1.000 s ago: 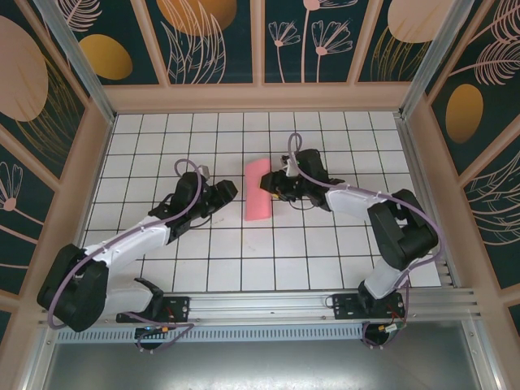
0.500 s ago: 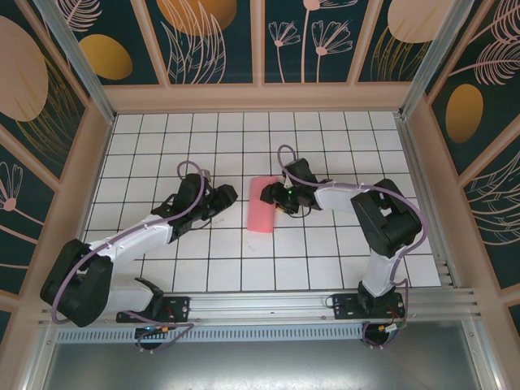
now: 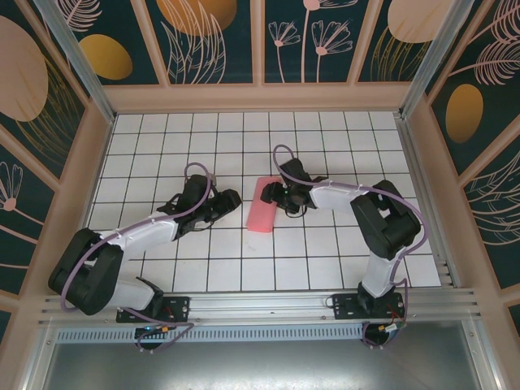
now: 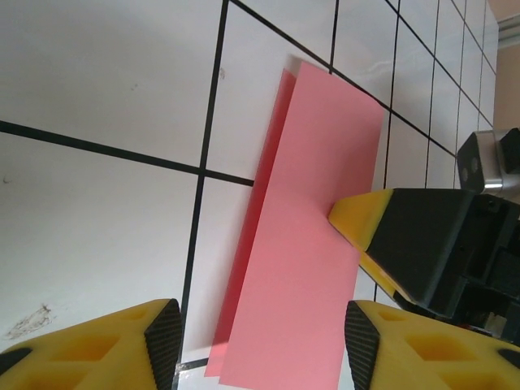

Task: Fold a paper plane with a square sheet of paper (pick it up from the middle)
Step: First fold in half a square sheet of paper at the center of the table.

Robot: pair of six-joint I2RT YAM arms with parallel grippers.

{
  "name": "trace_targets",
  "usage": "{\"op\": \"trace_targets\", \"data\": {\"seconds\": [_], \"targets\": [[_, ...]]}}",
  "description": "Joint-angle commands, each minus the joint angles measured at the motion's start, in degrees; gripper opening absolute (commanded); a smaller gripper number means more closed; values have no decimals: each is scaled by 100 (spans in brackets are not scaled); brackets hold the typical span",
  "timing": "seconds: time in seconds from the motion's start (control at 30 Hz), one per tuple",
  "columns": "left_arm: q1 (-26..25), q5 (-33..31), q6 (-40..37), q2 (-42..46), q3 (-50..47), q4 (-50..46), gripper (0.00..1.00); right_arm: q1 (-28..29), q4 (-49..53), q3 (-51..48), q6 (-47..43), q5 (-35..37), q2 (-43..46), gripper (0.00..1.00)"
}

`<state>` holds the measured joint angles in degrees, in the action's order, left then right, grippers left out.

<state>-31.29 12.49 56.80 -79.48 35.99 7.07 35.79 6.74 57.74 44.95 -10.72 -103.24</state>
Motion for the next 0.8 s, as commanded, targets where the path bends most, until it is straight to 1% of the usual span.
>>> {"op": "trace_targets", "data": {"seconds": [0.0, 0.13, 0.4, 0.53, 0.77], "targets": [[5, 146, -150, -41, 100, 143, 58, -6, 394, -64, -19, 359, 304, 68], [0, 149, -159, -20, 71, 145, 58, -63, 551, -137, -70, 462, 375, 69], [0, 158, -160, -28, 66, 143, 58, -62, 524, -15, -418, 105, 117, 71], [0, 141, -159, 15, 60, 128, 58, -58, 823, 227, -187, 351, -73, 72], [0, 122, -164, 30, 50, 110, 58, 15, 1046, 488, -80, 308, -420, 73]]}}
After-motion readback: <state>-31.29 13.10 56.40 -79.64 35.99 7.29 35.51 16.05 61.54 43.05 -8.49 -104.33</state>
